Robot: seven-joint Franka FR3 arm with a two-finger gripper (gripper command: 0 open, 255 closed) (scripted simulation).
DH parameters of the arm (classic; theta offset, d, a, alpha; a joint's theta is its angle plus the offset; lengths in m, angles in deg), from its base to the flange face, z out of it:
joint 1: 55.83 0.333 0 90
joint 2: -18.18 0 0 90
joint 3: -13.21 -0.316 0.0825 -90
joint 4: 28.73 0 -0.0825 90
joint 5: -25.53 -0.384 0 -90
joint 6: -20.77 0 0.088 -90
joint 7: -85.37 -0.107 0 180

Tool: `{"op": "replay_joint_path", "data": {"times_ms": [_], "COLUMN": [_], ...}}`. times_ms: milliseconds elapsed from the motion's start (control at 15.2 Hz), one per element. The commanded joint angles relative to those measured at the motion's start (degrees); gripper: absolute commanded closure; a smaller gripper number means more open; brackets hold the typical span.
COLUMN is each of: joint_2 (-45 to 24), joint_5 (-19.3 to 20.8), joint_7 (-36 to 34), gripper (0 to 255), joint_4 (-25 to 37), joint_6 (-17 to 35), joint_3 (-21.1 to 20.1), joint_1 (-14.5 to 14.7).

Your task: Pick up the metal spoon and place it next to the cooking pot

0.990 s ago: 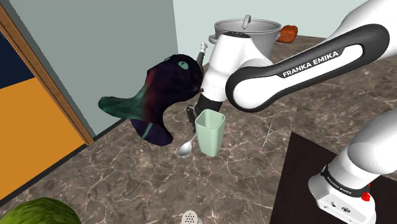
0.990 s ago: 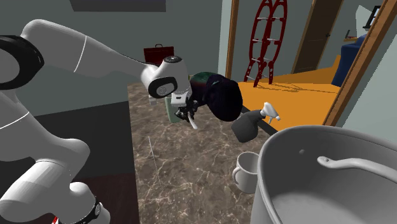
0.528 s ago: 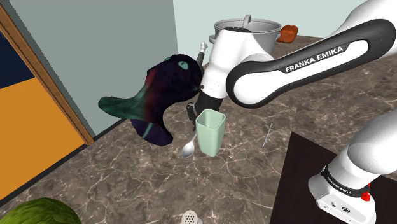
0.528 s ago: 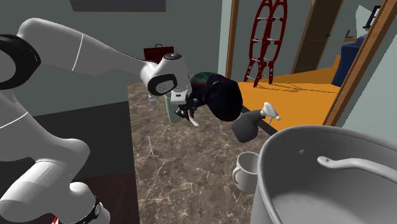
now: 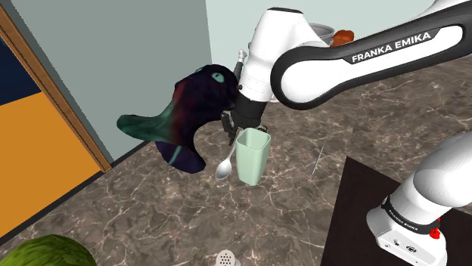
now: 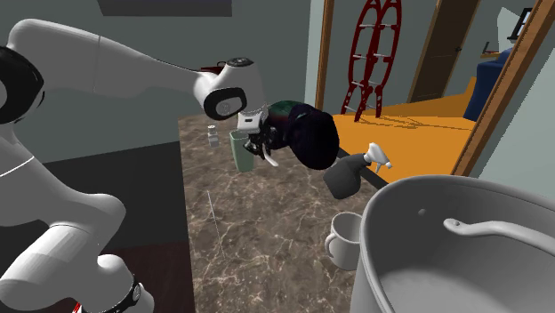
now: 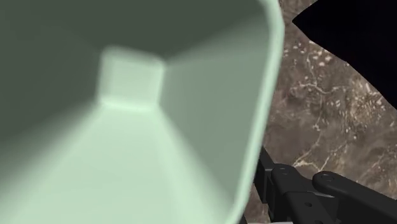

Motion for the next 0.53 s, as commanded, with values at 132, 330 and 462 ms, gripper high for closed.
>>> {"op": "replay_joint_path", "data": {"times_ms": [132,330,462], "joint_2": [1.0,1.6,1.9], "joint_5": [0.0,0.1,0.2], "joint_7": [-0.2,-0.4,-0.5], "gripper": [255,255,255], "joint_4": [2.3,4.2,5.4], "joint_6": [-3.3,-5.6,-7.2], "joint_3": [0.7,1.2,1.5], "joint_1": [0.0,-0.1,-0.1]}}
